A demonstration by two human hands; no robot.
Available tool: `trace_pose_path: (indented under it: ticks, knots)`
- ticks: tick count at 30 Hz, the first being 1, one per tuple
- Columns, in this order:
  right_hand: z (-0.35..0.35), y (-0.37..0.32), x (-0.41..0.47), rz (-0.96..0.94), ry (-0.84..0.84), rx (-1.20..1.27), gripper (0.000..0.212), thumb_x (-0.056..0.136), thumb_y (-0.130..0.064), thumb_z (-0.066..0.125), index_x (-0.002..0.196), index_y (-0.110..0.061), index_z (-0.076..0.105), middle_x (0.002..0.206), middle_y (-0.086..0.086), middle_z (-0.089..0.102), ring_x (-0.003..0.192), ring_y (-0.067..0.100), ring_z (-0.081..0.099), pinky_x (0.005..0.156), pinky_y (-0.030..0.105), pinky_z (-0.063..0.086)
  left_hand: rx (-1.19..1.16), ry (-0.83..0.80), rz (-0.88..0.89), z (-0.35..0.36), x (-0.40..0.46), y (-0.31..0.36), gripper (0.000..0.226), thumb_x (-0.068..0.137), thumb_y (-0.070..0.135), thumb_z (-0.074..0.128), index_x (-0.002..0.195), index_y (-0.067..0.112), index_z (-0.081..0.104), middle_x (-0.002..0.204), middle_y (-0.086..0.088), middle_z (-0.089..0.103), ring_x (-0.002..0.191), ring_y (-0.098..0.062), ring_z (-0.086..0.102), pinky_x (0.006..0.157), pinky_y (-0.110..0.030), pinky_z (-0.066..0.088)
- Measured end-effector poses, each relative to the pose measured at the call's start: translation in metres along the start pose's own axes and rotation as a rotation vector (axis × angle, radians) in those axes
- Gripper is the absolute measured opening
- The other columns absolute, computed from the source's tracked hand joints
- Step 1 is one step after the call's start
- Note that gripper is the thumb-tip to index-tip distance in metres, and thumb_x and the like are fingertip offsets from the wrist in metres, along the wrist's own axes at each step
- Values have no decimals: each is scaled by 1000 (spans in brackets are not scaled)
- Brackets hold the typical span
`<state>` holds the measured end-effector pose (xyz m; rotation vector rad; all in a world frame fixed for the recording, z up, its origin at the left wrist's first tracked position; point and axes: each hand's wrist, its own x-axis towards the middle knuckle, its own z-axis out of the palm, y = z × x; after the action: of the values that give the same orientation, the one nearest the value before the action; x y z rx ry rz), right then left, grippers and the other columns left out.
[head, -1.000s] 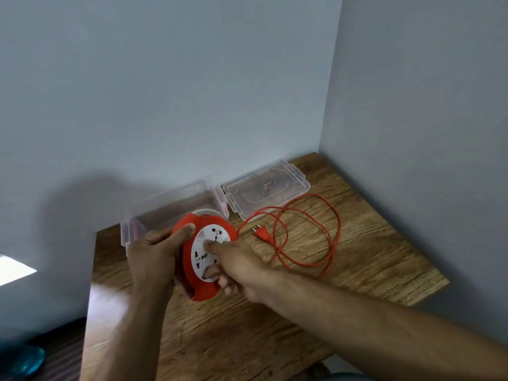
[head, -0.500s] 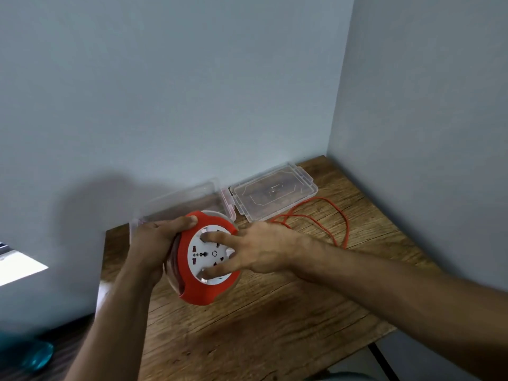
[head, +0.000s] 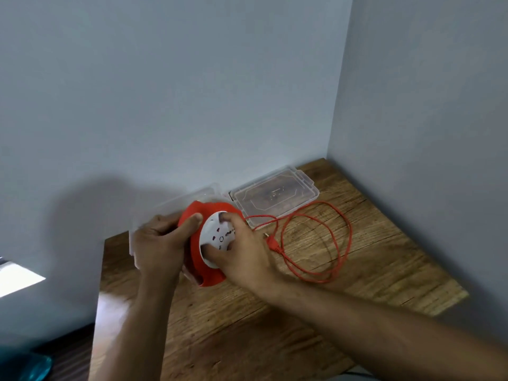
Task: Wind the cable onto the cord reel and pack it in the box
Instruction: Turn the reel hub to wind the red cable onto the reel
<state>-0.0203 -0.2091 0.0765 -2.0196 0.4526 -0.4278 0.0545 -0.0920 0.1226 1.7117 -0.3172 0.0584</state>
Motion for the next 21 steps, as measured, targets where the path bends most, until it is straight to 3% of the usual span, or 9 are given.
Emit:
trace_pose_path:
  ticks: [3,6,8,10,12,14,16,18,21]
  knots:
    - [4,-2,0,295,-81,360,64,78,-57,73,130,-38,41,116,-1,66,68,24,74,41,27,53,36,-42,103,2,-6,-2,36,78,23,86,76,57,76,75,31,75,71,7,72,58,-9,54]
    - [-7,-4,2,388,-224,423,61,86,-59,65,134,-32,37,106,6,71,42,17,66,33,21,43,15,6,66,3,-4,-10,28,78,27,85,73,54,77,75,25,77,70,0,75,57,-15,58]
    - [-21,-3,6,206,-228,147,55,91,-55,60,135,-27,41,101,7,74,47,16,67,40,25,51,-44,64,-33,2,-1,-17,16,77,27,86,74,41,80,78,9,81,71,-12,78,59,-25,62]
    - [-36,4,9,-205,-93,-417,51,94,-45,61,136,-20,47,93,6,74,58,19,69,53,30,56,-94,83,-131,0,2,-21,7,77,26,86,76,32,81,77,1,82,70,-20,80,56,-25,61]
    - [-48,12,12,-606,-93,-763,55,92,-32,67,140,-22,43,110,13,69,66,26,68,48,31,50,-103,55,-205,-2,7,-21,5,77,28,85,76,26,81,74,4,82,67,-19,80,54,-25,61]
    - [-56,20,16,-901,-273,-866,58,92,-20,69,143,-28,43,137,21,52,76,32,68,45,35,54,-93,-14,-270,-4,13,-19,6,77,26,85,76,21,82,73,1,82,67,-22,79,55,-28,62]
    - [-60,26,22,-1074,-397,-904,56,95,-15,65,144,-34,45,148,25,39,84,36,69,49,41,59,-72,-99,-308,-5,17,-18,6,79,21,84,78,15,82,74,-7,82,70,-28,79,62,-35,64]
    - [-62,28,29,-1163,-428,-921,57,95,-18,67,144,-36,46,149,26,37,88,37,69,52,44,60,-29,-172,-311,-7,20,-17,9,79,20,83,80,11,82,76,-10,82,72,-32,79,68,-41,64]
    - [-61,26,34,-1165,-471,-943,55,97,-26,63,147,-33,41,147,24,37,87,37,68,52,43,59,-13,-212,-306,-11,21,-16,11,80,22,82,75,13,81,73,-8,82,66,-29,79,53,-32,62]
